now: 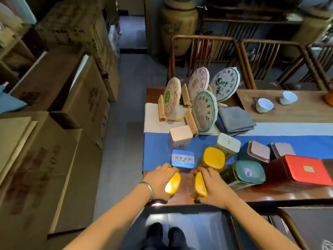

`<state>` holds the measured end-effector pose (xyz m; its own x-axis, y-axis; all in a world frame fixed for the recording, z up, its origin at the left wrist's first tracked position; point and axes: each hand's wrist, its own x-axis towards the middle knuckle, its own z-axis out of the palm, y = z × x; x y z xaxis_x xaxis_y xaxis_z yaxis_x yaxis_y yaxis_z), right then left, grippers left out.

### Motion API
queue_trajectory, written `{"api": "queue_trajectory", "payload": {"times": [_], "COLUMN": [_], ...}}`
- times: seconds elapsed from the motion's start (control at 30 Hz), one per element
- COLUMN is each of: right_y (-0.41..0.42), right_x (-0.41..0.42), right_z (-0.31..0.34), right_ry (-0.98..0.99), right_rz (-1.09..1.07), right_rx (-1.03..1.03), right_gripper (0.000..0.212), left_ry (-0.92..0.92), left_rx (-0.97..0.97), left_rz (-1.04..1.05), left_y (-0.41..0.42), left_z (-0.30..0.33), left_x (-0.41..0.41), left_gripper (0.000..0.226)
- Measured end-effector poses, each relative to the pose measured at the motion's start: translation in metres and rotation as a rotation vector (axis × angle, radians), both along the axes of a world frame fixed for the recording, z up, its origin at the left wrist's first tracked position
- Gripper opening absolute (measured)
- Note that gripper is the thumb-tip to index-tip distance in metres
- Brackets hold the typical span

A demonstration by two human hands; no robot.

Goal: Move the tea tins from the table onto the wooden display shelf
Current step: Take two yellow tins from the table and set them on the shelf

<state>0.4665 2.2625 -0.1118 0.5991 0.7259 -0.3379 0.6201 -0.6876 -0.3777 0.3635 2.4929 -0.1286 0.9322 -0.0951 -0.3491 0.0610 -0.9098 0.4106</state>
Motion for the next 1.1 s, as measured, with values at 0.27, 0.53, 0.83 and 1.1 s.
{"api": "queue_trajectory", "payload": {"times": [0.27, 0.53, 0.83, 1.1], "right_y": [-0.018, 0.013, 0.121, 0.222], "right_x": [0.008, 0.007, -0.021, -0.121], "right_z": [-0.001, 0.015, 0.059, 0.136], "right_ry": [0.03, 0.139, 0.071, 0.027], "right_rz": [0.09, 0.142, 0.616, 0.974], "right_rx": [0.035, 0.167, 0.178, 0.324], "right_gripper": [0.096, 0.088, 0.095, 0.099], "left_ry": [0.004, 0.048, -0.024, -0.243], "left_rx": [0.06, 0.003, 0.12, 0.18], "left_rz": [0.137, 0.389, 0.775, 1.228], "left_y": [-0.015, 0.0, 0.052, 0.06], "left_z": [0.006, 0.023, 0.093, 0.167], "left_x": [-0.006, -0.027, -0.138, -0.287], "left_gripper": [0.086, 0.101, 0.111, 0.092]}}
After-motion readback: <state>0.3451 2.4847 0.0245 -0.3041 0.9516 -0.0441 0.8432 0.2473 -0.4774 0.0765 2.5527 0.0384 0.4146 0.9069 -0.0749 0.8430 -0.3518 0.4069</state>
